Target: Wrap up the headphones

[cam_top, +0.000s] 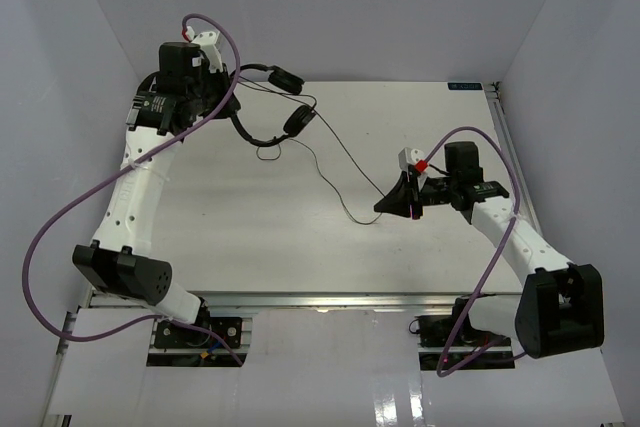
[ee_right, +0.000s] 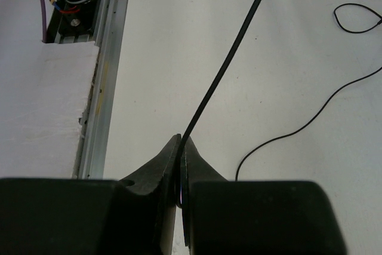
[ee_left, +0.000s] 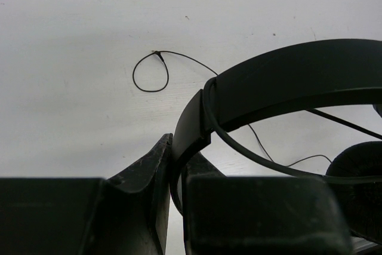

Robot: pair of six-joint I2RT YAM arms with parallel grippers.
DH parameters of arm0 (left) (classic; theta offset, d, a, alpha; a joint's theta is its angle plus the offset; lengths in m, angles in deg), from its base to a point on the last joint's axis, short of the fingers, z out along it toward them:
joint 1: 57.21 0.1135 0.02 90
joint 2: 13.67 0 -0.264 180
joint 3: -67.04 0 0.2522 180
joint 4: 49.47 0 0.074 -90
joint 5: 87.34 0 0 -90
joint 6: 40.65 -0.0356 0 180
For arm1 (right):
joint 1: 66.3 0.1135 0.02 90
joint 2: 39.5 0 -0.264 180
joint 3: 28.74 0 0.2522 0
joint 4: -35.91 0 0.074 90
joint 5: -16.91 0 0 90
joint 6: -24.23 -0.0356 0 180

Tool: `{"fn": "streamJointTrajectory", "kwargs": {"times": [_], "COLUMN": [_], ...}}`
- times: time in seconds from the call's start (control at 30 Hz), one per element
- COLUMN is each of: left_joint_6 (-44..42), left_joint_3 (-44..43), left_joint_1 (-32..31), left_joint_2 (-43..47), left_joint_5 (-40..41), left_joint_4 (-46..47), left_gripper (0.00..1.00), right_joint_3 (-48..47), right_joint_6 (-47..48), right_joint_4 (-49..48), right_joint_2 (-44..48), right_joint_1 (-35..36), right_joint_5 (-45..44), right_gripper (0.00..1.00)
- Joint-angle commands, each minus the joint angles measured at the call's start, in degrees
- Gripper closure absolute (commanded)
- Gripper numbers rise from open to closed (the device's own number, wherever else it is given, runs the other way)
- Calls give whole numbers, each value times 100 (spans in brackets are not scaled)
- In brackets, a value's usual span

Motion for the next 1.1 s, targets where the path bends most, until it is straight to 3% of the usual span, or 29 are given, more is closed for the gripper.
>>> {"fn": "streamJointTrajectory", "kwargs": {"times": [0.0, 0.33, 0.53, 0.83, 1.07], "left_joint_6": [178, 94, 38, 145, 267], "left_joint_3": [-8, 393, 309, -161, -507], "left_joint_1": [39, 53, 52, 75, 100], "left_joint_2": [414, 756, 688, 201, -180], "left_joint_5": [-334, -374, 32, 547, 962], "left_joint_4": [250, 209, 162, 127, 110], "left_gripper": [100, 100, 100, 100, 100], "right_joint_3": [-121, -138, -113, -39, -266], "right_joint_6": [-204, -957, -1006, 165, 122], "right_joint_4": [-449, -1281, -1291, -99, -51], "right_joint_2": [-238, -490, -409, 197, 541], "right_joint_1": [-34, -512, -588, -359, 217], "right_joint_5": [-244, -238, -79, -141, -578], "right_gripper": [92, 92, 92, 92, 92]}}
